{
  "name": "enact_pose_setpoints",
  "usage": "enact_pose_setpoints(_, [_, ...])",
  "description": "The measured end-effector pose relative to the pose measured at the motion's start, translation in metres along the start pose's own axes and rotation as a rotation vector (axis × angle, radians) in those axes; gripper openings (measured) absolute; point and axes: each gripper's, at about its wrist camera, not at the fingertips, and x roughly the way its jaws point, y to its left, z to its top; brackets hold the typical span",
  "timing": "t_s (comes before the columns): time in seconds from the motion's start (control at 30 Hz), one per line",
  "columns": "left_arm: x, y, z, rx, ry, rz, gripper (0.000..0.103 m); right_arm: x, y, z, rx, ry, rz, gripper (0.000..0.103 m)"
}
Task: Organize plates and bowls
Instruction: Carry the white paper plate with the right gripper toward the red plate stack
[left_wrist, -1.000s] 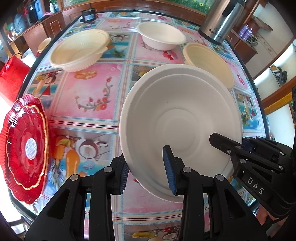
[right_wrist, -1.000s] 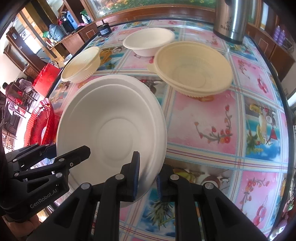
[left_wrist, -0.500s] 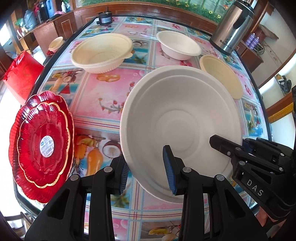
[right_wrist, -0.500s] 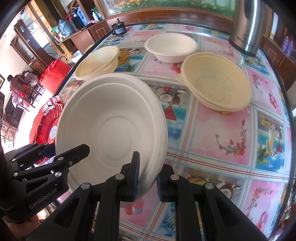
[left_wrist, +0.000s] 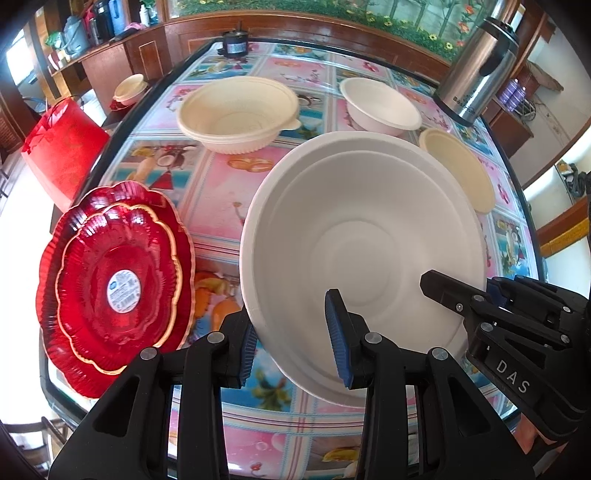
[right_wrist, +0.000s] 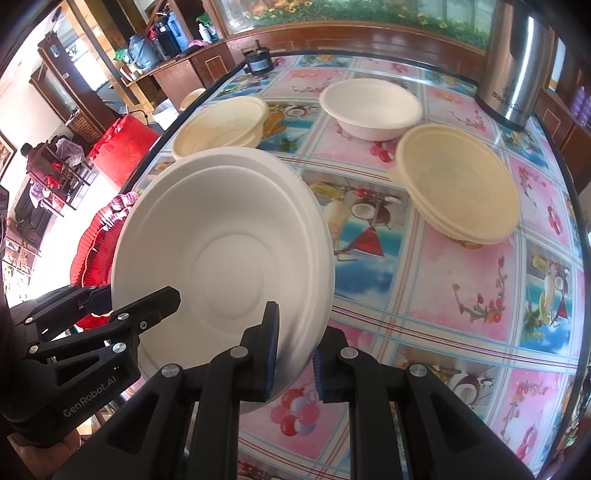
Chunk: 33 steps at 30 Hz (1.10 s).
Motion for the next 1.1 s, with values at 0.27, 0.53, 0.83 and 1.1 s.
enact_pose_setpoints(0.27, [-0.008, 0.022, 0.002, -0.040, -0.008, 0.015, 0.035, 0.006, 0.022, 0.009, -0.039, 0.003, 0.010, 0.016])
enact_pose_setpoints(0.53, [-0.018, 0.049, 0.000, -0.101, -0.024, 0.035, 0.035, 0.014, 0.047, 0.020, -0.081, 0.013, 0.030, 0.017])
enact_pose_setpoints(0.83, [-0.025, 0.082, -0.002, -0.159, -0.033, 0.069, 0.035, 0.024, 0.080, 0.031, -0.142, 0.023, 0.064, 0.018])
enact_pose_setpoints(1.1, [-0.028, 0.112, -0.006, -0.209, -0.033, 0.094, 0.035, 0.035, 0.108, 0.038, -0.201, 0.047, 0.082, 0.018])
